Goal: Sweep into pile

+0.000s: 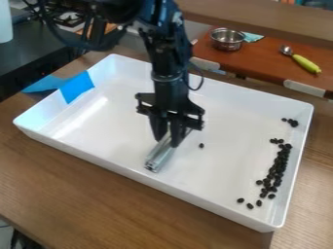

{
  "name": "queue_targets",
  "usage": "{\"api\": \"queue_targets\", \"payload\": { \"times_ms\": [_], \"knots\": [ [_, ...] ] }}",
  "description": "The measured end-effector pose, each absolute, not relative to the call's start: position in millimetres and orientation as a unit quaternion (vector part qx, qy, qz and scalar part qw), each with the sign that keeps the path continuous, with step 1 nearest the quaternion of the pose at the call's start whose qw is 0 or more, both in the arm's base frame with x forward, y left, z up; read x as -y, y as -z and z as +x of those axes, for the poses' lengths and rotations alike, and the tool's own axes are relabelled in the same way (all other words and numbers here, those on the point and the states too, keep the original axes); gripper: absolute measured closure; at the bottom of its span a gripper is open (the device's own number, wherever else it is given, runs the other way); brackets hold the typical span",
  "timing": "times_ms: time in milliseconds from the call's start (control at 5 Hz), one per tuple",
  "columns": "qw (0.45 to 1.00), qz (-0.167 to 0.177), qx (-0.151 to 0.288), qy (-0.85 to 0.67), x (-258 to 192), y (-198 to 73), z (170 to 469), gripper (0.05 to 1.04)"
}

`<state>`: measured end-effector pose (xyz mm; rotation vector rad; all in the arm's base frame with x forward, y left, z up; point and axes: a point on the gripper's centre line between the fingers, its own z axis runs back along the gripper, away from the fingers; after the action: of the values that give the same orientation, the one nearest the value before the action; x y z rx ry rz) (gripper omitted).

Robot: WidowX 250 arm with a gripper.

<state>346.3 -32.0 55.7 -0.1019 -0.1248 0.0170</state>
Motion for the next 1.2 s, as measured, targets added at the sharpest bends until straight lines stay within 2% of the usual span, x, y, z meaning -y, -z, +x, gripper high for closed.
{"api": "queue_targets", "payload": {
  "times_ms": [400, 800, 1200],
  "knots": [
    [0.995, -0.087, 0.054, -0.011, 75.3, -61.9, 353.0, 0.758],
    [0.993, -0.102, 0.060, 0.006, 104.6, -66.5, 358.2, 0.758],
    [0.992, -0.115, 0.045, 0.026, 121.7, -61.7, 365.4, 0.758]
  ]
}}
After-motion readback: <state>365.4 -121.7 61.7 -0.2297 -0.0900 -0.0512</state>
